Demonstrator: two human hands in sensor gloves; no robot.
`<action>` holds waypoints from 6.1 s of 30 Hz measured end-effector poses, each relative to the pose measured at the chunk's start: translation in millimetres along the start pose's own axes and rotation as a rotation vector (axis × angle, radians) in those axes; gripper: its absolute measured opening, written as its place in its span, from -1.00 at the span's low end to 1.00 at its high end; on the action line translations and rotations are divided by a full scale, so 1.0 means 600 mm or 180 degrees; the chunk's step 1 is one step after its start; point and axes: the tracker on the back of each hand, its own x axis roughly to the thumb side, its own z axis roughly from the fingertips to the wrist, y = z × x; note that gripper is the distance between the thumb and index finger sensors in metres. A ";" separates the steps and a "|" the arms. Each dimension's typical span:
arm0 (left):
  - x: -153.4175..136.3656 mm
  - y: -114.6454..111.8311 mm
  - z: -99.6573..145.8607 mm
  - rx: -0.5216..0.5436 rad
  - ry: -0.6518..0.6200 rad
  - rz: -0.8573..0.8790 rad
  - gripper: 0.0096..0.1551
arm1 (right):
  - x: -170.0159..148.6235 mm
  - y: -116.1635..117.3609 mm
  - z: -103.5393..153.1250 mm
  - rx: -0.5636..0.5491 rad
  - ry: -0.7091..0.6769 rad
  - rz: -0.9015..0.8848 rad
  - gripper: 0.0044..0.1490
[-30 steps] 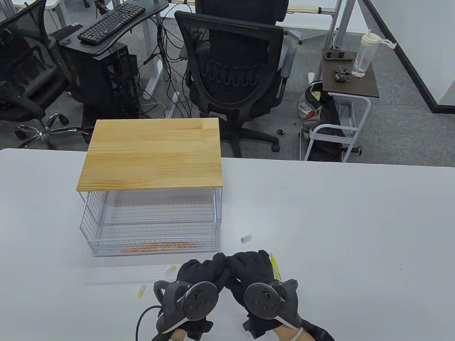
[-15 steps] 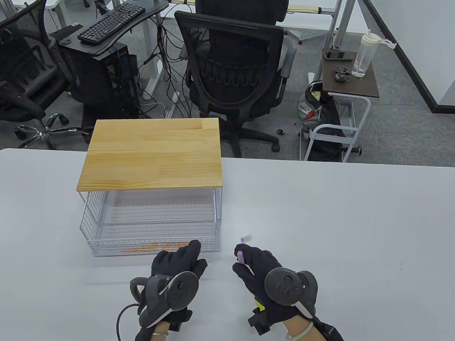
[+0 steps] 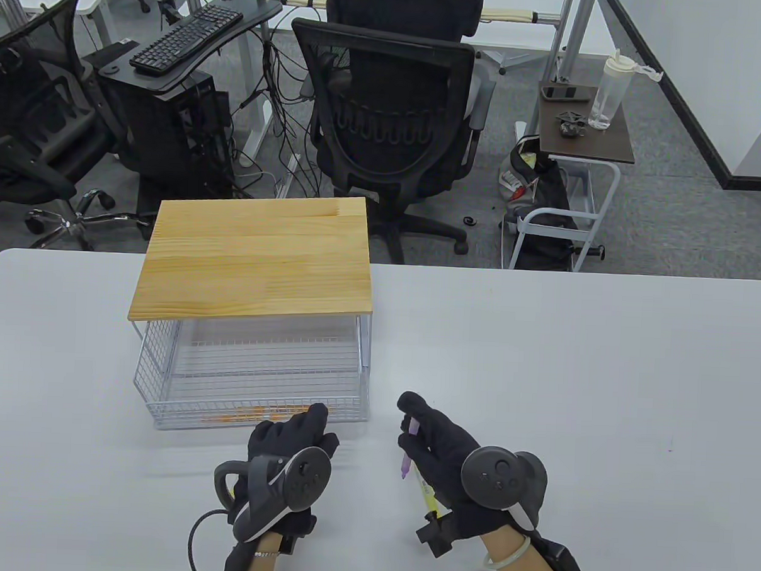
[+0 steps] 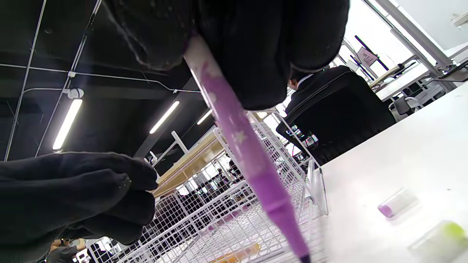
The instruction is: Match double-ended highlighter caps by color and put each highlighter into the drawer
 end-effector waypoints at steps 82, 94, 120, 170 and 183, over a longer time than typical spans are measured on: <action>-0.011 0.008 -0.012 -0.0300 -0.0132 -0.0040 -0.36 | -0.026 -0.167 0.012 -0.0684 -0.0115 -0.1189 -0.57; -0.024 0.008 0.003 -0.0172 -0.0209 0.0010 -0.41 | -0.029 -0.111 -0.001 -0.0378 -0.0006 -0.0876 -0.56; -0.076 -0.003 0.006 0.0061 -0.0025 0.0345 -0.47 | -0.066 0.006 -0.018 0.0212 0.0114 -0.1264 -0.50; -0.042 0.009 0.050 0.0580 -0.0909 0.0073 -0.50 | -0.032 0.048 -0.013 0.0633 -0.0189 -0.0384 -0.43; -0.032 0.023 0.052 0.0836 -0.0675 -0.0499 -0.47 | -0.018 0.028 -0.016 0.0382 -0.0014 -0.0698 -0.36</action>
